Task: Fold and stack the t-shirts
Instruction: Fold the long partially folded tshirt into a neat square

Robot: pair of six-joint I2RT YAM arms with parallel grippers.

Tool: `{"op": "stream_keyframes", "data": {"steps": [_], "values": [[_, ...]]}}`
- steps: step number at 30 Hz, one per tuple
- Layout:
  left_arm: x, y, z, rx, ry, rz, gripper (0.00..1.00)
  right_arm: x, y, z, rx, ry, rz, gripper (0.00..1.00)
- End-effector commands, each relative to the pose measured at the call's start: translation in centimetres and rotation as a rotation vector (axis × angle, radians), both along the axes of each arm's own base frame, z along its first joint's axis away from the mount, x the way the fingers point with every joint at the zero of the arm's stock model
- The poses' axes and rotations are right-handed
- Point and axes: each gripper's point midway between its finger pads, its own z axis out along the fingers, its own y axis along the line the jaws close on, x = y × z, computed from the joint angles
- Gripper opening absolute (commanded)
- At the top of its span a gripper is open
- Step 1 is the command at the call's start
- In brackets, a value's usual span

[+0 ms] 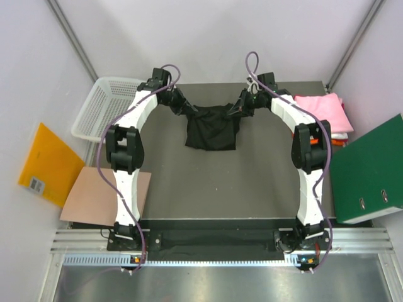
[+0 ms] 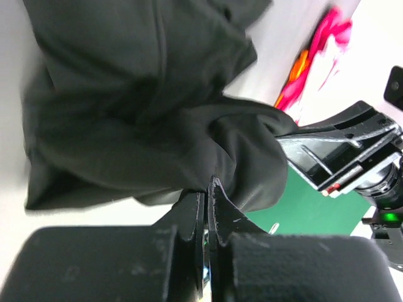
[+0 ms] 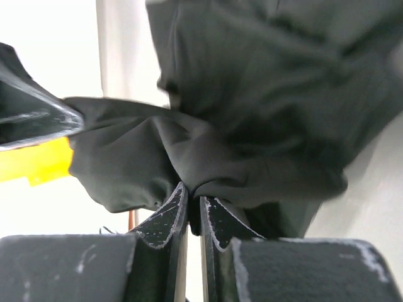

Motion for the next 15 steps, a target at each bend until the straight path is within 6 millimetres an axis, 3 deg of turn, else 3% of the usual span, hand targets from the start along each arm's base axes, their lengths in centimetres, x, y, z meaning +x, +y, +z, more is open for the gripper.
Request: {"op": "stream_keyframes", "data": {"steps": [1,2,4,5,6,8,9,10,11,12,13,14,15], "values": [[4.3,0.6,-0.1,-0.114,-0.049,0.056,0.0,5.3,-0.1,2.0,0.075,-0.107,-0.047,0.08],[5.2,0.6,-0.2,-0.138,-0.076,0.058,0.0,6.4,-0.1,2.6,0.08,-0.136,-0.06,0.08],[6.6,0.7,-0.9,-0.217,-0.072,0.057,0.09,8.5,-0.8,1.7,0.091,-0.143,-0.12,0.12],[7.6,0.8,-0.6,-0.24,-0.111,0.059,0.22,9.3,-0.9,1.8,0.093,-0.158,-0.145,0.15],[8.4,1.0,0.1,-0.248,-0.141,0.067,0.59,10.0,-1.3,1.3,0.09,-0.159,-0.178,0.19],[9.6,2.1,0.3,-0.222,-0.178,0.091,0.73,11.6,-2.3,1.5,0.053,-0.212,-0.245,0.34],[9.9,2.4,1.4,-0.207,-0.23,0.08,0.87,11.8,-2.7,2.4,0.033,-0.239,-0.262,0.51],[10.0,2.8,2.8,-0.196,-0.271,0.081,0.97,12.1,-3.4,2.7,-0.002,-0.255,-0.297,0.58],[10.0,3.2,3.5,-0.177,-0.297,0.085,0.99,12.0,-3.7,3.5,-0.016,-0.276,-0.307,0.64],[9.6,3.6,3.3,-0.142,-0.313,0.07,0.99,11.7,-4.1,5.8,-0.029,-0.331,-0.308,0.8],[9.0,3.9,4.7,-0.126,-0.344,0.065,0.99,11.2,-4.5,5.7,-0.049,-0.332,-0.315,0.93],[8.7,4.3,4.6,-0.098,-0.345,0.07,0.99,10.7,-4.7,6.0,-0.062,-0.332,-0.31,0.99],[7.8,4.6,3.3,-0.061,-0.316,0.052,0.99,10.0,-5.0,7.5,-0.073,-0.37,-0.297,1.0]]}}
